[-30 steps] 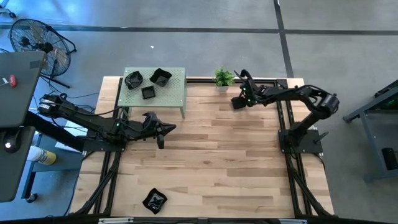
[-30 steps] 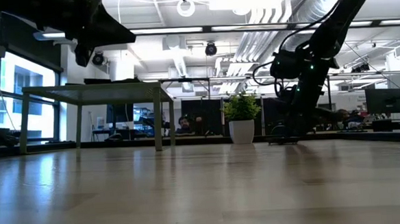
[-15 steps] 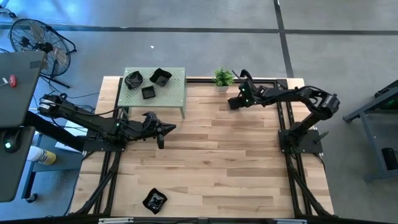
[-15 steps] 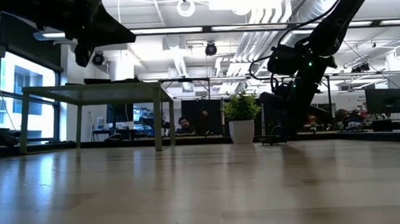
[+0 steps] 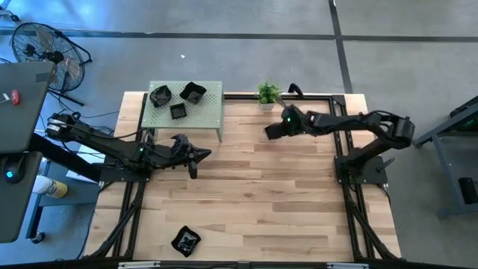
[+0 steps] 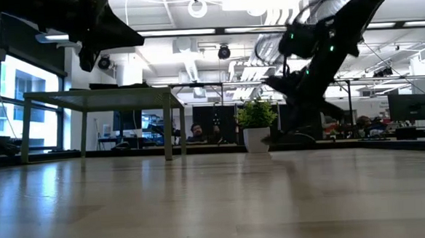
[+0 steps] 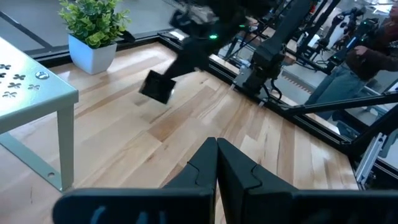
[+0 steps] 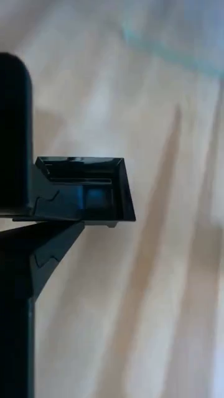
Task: Pick & Place Mini shaped plates
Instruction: Stack the black square plate on top of the stacked black square plate on the shelf
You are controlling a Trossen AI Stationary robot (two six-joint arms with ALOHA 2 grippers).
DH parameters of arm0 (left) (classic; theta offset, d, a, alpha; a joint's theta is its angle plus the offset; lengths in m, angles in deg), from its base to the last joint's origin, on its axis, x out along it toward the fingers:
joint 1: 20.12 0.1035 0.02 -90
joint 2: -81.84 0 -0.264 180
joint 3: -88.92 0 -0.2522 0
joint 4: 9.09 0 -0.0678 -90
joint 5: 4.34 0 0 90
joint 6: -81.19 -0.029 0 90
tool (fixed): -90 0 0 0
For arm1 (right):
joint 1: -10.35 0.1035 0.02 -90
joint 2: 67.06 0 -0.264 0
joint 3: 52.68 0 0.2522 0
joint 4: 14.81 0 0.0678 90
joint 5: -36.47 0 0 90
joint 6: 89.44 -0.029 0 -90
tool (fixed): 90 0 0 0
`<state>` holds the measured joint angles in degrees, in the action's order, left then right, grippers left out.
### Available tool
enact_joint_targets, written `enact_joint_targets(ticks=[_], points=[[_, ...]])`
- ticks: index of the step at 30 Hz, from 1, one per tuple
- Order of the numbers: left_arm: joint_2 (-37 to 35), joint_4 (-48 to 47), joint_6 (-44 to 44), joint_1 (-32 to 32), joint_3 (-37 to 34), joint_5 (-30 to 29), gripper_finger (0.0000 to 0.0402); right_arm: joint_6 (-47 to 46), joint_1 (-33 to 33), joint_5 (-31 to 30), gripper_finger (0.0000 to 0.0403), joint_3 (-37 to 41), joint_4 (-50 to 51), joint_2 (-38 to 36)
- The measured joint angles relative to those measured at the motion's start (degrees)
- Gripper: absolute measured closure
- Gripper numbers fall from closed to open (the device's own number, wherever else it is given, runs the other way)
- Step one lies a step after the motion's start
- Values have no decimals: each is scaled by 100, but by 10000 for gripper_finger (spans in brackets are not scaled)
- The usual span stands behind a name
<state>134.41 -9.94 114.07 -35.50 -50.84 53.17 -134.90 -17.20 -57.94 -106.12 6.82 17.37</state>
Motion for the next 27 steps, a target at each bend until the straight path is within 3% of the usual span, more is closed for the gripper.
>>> enact_joint_targets(ticks=[6,13,17,21,27], points=[[0,-248,174,0,1,-116,401,-1283,1532,-617,396,0,-282,-304],[0,-648,406,0,2,-209,401,-2569,3091,-1900,398,-83,-1705,413],[-2,-751,368,-2,2,230,401,-2388,3275,-1987,398,-742,-1785,1307],[0,-850,230,-2,2,627,401,-1882,3272,-1635,398,-1732,-1820,2293],[0,-1018,226,-4,2,750,401,-1086,3230,-1106,398,-3126,-1802,3361]])
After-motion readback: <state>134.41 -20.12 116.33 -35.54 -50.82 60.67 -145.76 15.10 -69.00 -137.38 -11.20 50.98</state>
